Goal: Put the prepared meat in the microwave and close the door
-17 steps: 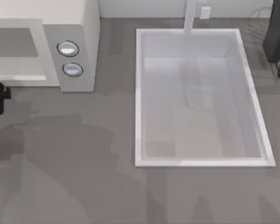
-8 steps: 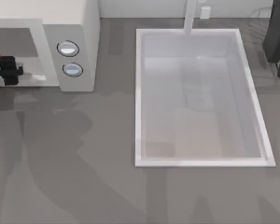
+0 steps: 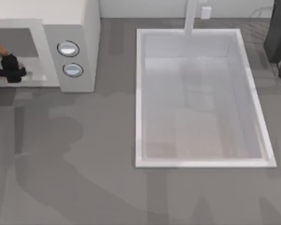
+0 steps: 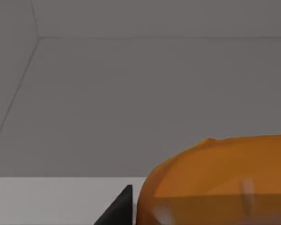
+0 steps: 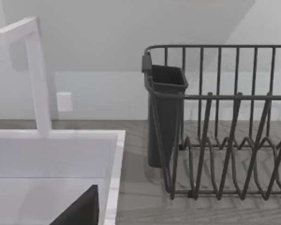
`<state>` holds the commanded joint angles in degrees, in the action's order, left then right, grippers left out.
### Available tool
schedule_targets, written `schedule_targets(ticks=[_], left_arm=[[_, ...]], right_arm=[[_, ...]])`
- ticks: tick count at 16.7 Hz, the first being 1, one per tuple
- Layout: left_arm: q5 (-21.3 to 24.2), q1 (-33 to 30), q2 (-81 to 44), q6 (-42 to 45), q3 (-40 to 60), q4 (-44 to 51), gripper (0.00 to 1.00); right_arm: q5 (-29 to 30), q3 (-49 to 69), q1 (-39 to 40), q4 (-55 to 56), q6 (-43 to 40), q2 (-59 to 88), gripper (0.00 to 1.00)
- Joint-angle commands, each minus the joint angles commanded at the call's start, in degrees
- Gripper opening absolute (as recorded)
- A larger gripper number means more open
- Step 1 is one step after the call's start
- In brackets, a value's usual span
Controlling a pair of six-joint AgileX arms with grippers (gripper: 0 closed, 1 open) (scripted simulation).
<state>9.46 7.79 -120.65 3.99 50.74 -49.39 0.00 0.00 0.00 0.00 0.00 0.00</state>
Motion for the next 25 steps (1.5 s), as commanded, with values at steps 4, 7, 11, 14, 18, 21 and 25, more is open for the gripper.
schedule_targets(ticks=[4,7,11,14,18,21,25], left_arm=[[0.02,0.01,-0.05,0.00,0.00,-0.21,0.00],[-0.07,-0.07,-0.02,0.17,0.90,-0.06,0.00],[0.26,-1.43,-3.65,0.79,7.51,1.35,0.00],[0.80,-3.05,-8.94,1.12,15.26,4.85,0.00],[0.69,-4.27,-16.21,0.39,28.66,11.60,0.00],[-0.60,-3.86,-20.71,-0.68,37.74,15.93,0.00],[-2.16,-3.14,-24.79,-1.22,45.14,19.00,0.00]], right_arm=[[0.00,0.00,0.00,0.00,0.00,0.00,1.00],[0.00,0.00,0.00,0.00,0.00,0.00,1.00],[0.00,0.00,0.00,0.00,0.00,0.00,1.00],[0.00,0.00,0.00,0.00,0.00,0.00,1.00],[0.00,0.00,0.00,0.00,0.00,0.00,1.00],[0.00,0.00,0.00,0.00,0.00,0.00,1.00],[0.00,0.00,0.00,0.00,0.00,0.00,1.00]])
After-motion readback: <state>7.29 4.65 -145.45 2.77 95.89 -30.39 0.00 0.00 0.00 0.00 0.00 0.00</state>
